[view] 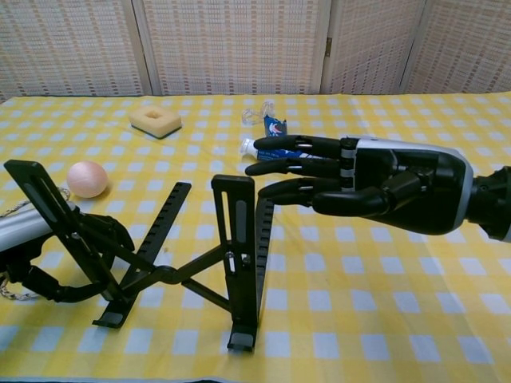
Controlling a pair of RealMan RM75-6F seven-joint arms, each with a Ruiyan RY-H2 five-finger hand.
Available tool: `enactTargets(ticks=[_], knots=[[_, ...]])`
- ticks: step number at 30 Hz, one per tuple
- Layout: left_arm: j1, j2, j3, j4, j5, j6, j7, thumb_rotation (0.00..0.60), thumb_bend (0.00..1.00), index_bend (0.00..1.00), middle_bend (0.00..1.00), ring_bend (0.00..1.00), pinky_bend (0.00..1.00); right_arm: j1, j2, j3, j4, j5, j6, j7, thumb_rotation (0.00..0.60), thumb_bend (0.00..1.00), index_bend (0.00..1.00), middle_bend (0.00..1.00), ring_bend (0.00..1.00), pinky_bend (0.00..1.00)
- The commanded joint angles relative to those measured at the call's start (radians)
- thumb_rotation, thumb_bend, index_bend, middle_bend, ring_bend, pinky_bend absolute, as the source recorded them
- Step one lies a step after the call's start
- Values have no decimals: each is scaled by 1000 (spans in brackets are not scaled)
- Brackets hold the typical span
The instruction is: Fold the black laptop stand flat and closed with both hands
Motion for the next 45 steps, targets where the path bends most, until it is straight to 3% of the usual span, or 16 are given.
enactTargets(ticks=[1,15,23,31,39,45], knots=[[1,-1,-1,1,1,1,-1,600,355,605,348,281,321,0,0,0,-1,0,0,0,600,316,114,132,135,18],[4,-4,0,3,10,0,-6,600,386,634,371,297,320,-6,-4,-4,-5,-2,-7,-18,600,315,114,132,132,18],[4,-1,0,-15,19,4,-20,600,379,489,371,291,323,9,-29,-5,-16,-13,-28,-8,600,315,114,132,131,19],[5,8,-1,-30,25,11,-26,600,379,460,371,284,323,21,-70,-1,1,1,-44,78,600,316,114,132,133,19],[3,13,2,-38,29,6,-28,600,379,459,371,280,321,12,-91,16,7,87,-136,-78,600,316,114,138,132,26],[3,13,3,-43,28,3,-29,600,379,465,371,280,322,20,-127,38,-2,110,-182,-98,600,315,114,138,133,27]])
